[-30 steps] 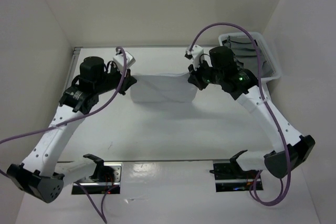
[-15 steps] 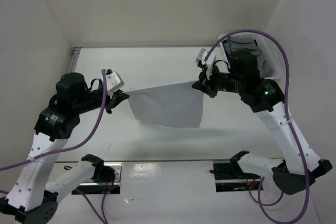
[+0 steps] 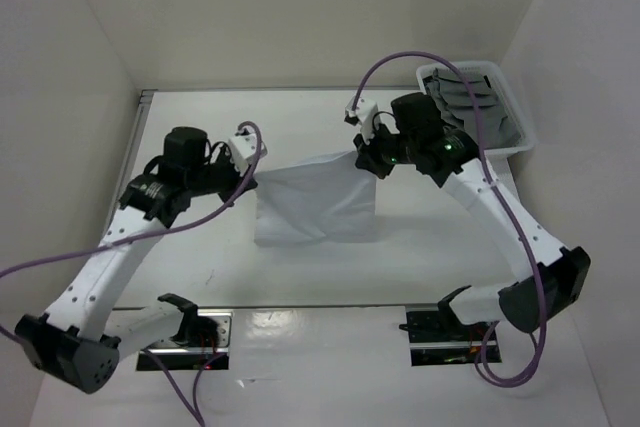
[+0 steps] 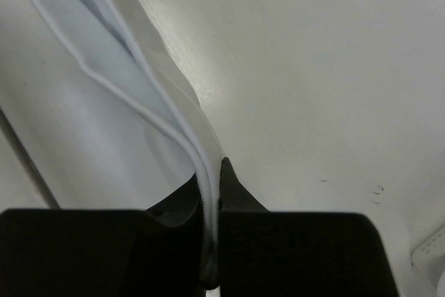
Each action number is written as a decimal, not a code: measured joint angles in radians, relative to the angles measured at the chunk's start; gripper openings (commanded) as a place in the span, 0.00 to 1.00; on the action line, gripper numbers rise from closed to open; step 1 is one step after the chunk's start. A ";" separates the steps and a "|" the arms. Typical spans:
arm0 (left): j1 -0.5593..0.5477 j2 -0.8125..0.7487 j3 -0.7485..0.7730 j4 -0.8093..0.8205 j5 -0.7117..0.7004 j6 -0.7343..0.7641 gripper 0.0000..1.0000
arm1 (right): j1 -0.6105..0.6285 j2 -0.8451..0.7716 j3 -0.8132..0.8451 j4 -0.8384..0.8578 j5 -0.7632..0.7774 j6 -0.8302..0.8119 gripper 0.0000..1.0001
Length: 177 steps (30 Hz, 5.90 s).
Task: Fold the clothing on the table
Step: Flatten the skirt out
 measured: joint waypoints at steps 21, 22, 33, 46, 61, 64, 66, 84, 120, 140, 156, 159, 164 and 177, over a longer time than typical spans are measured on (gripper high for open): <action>0.167 0.613 0.243 0.388 -0.129 0.014 0.12 | -0.076 0.392 0.043 0.457 0.269 0.055 0.00; 0.167 0.635 0.252 0.396 -0.135 0.013 0.16 | -0.077 0.405 0.051 0.468 0.276 0.056 0.00; 0.198 0.832 0.290 0.454 -0.279 -0.032 1.00 | -0.115 0.600 0.106 0.533 0.466 0.065 0.55; 0.158 0.838 0.246 0.391 -0.290 -0.011 1.00 | -0.132 0.619 0.110 0.533 0.578 0.119 0.56; -0.029 0.710 -0.027 0.303 -0.342 0.072 1.00 | -0.085 0.288 -0.089 0.464 0.480 0.099 0.56; -0.028 0.716 -0.058 0.362 -0.410 0.072 1.00 | -0.071 0.282 -0.127 0.438 0.469 0.089 0.55; -0.026 0.726 -0.060 0.404 -0.448 0.072 1.00 | -0.066 0.282 -0.145 0.424 0.462 0.080 0.55; 0.008 0.999 0.202 0.509 -0.400 0.014 0.54 | -0.064 0.250 -0.189 0.400 0.452 0.058 0.55; -0.069 0.347 -0.017 -0.006 -0.409 0.026 1.00 | 0.047 0.080 -0.216 0.262 0.460 0.078 0.52; -0.074 0.787 0.069 0.226 -0.509 -0.066 0.86 | 0.056 0.322 -0.210 0.311 0.490 0.079 0.43; -0.074 0.852 0.083 0.246 -0.491 -0.090 0.73 | 0.056 0.322 -0.209 0.357 0.503 0.079 0.43; -0.074 0.852 0.083 0.240 -0.491 -0.090 0.64 | 0.056 0.322 -0.209 0.357 0.504 0.079 0.43; -0.075 0.852 0.083 0.232 -0.489 -0.090 0.44 | 0.056 0.322 -0.209 0.357 0.504 0.078 0.43; -0.076 0.852 0.083 0.232 -0.475 -0.089 0.16 | 0.056 0.338 -0.197 0.409 0.509 0.086 0.43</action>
